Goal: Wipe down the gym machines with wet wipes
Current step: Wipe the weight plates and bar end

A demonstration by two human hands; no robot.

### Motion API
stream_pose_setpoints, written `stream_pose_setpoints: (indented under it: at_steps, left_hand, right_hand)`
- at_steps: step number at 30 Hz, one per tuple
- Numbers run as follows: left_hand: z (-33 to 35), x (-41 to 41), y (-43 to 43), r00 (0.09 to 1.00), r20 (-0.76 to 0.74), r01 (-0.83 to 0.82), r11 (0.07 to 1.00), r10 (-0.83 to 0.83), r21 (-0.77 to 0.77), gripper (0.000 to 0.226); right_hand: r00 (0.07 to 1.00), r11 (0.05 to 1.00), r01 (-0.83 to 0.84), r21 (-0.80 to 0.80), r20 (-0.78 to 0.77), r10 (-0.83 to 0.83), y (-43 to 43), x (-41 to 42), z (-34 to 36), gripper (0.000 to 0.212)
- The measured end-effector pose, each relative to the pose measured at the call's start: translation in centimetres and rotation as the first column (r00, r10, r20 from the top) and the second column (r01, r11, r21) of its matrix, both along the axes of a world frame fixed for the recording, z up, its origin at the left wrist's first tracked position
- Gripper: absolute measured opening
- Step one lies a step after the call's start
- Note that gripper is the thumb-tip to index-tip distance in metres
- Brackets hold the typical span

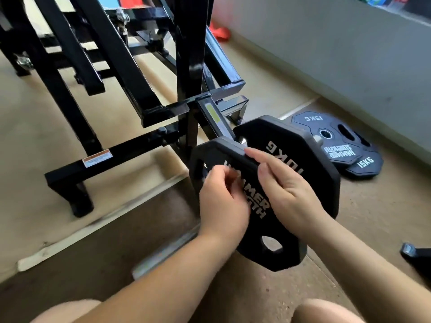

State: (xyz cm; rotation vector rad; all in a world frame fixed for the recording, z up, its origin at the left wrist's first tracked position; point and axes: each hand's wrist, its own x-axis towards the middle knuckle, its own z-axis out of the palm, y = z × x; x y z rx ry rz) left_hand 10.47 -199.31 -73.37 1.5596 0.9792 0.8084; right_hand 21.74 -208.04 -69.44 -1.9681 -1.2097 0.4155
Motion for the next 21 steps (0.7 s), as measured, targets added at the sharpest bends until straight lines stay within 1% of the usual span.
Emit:
stream_pose_setpoints:
  at_steps: [1,2,3,4,5,6,7,8,10,11,12,13,15,16,18,20,21]
  left_hand:
    - [-0.1,0.0,-1.1,0.999,0.007,0.051,0.998,-0.051,0.026,0.012]
    - [-0.2,-0.1,-2.2,0.994,0.008,0.106,0.993,-0.106,0.050,0.012]
    - [-0.3,-0.2,-3.3,0.988,0.000,0.156,0.986,-0.156,0.061,0.012]
    - [-0.3,-0.2,-4.2,0.980,-0.017,0.198,0.979,-0.197,0.055,0.013]
    - [-0.4,-0.3,-4.7,0.976,-0.038,0.215,0.976,-0.213,0.045,0.015]
    - [-0.4,-0.4,-4.6,0.980,-0.048,0.194,0.980,-0.192,0.044,0.017]
    - [-0.3,-0.6,-3.9,0.989,-0.050,0.139,0.989,-0.137,0.051,0.019]
    - [-0.1,-0.7,-2.8,0.997,-0.048,0.059,0.997,-0.057,0.047,0.021]
    - [0.0,-1.1,0.2,0.991,-0.044,-0.126,0.992,0.126,0.001,0.023]
    - [0.0,-1.2,1.5,0.983,-0.048,-0.179,0.984,0.177,-0.027,0.023]
    - [-0.2,-1.0,2.1,0.981,-0.057,-0.186,0.981,0.184,-0.048,0.022]
    - [-0.5,-0.7,2.1,0.985,-0.067,-0.165,0.984,0.160,-0.070,0.020]
    - [-1.0,0.2,0.7,0.990,-0.083,-0.124,0.984,0.114,-0.124,0.015]
    - [-1.0,0.7,-0.3,0.989,-0.101,-0.125,0.983,0.112,-0.132,0.013]
    - [-0.7,0.9,-2.2,0.989,-0.107,-0.120,0.983,0.106,-0.137,0.013]
    - [-0.7,0.0,-4.2,0.995,-0.101,-0.033,0.987,0.017,-0.158,0.015]
    - [-0.5,-0.4,-5.1,0.991,-0.108,0.054,0.980,-0.075,-0.191,0.014]
  right_hand:
    - [0.999,0.999,0.034,0.001,-0.030,-0.034,1.0,0.0,0.4,0.034]
    - [0.998,0.998,0.063,-0.002,-0.024,-0.063,2.0,-0.4,0.9,0.033]
    - [0.994,0.995,0.099,0.031,-0.039,-0.098,2.6,-0.5,1.1,0.032]
    - [0.981,0.977,0.170,0.129,-0.115,-0.156,3.1,-0.6,1.3,0.030]
    - [0.950,0.933,0.265,0.243,-0.230,-0.210,3.2,-0.7,1.7,0.027]
    - [0.923,0.885,0.333,0.325,-0.305,-0.235,3.1,-0.7,2.0,0.025]
    - [0.912,0.862,0.354,0.362,-0.336,-0.234,2.7,-0.7,2.4,0.021]
    - [0.919,0.870,0.340,0.356,-0.322,-0.228,1.9,-0.5,2.2,0.018]
    - [0.959,0.945,0.238,0.224,-0.208,-0.192,-0.7,0.1,0.9,0.018]
    - [0.977,0.974,0.173,0.143,-0.153,-0.151,-2.2,0.3,0.0,0.023]
    - [0.986,0.990,0.117,0.078,-0.126,-0.106,-3.5,0.5,-1.0,0.031]
    - [0.988,0.997,0.065,0.044,-0.140,-0.059,-4.4,0.4,-1.8,0.038]
    - [0.988,1.000,0.006,0.020,-0.155,-0.003,-4.8,-0.1,-2.9,0.045]
    - [0.993,1.000,0.023,0.017,-0.119,-0.021,-4.6,-0.2,-3.1,0.048]
    - [0.993,0.993,0.112,0.023,-0.051,-0.111,-3.9,-0.5,-3.2,0.055]
    - [0.974,0.976,0.209,0.060,-0.105,-0.202,-2.9,-1.0,-2.9,0.059]
    - [0.963,0.967,0.245,0.067,-0.134,-0.234,-2.2,-1.1,-2.6,0.058]
